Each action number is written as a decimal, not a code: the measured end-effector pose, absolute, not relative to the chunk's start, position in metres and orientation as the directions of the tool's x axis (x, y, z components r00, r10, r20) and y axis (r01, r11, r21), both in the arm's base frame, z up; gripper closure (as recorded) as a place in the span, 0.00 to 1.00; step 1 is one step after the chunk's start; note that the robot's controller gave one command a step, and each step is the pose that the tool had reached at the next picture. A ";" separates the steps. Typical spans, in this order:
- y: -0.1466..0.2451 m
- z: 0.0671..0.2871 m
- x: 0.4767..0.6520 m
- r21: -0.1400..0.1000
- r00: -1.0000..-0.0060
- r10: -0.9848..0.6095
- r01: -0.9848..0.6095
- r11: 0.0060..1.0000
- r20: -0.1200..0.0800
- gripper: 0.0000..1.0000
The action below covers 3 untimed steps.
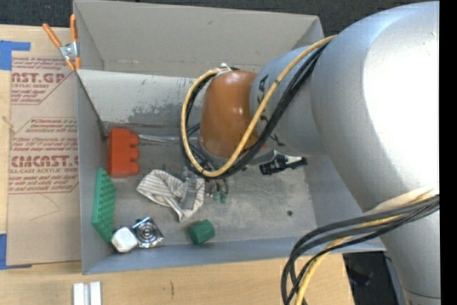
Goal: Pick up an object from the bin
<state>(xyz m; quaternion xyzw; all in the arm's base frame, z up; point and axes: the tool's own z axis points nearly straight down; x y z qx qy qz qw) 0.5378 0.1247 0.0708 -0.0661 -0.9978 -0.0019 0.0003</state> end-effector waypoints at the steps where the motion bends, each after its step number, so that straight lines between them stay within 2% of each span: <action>1: 0.125 0.071 0.538 0.004 -0.991 0.132 0.132 0.991 0.001 1.00; 2: 0.125 0.074 0.539 0.004 -0.990 0.143 0.143 0.990 0.001 1.00; 3: 0.121 0.271 0.540 0.006 -0.991 0.131 0.131 0.991 -0.003 1.00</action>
Offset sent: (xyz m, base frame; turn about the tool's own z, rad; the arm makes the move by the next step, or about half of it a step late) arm 0.0021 0.0013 0.0075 0.0216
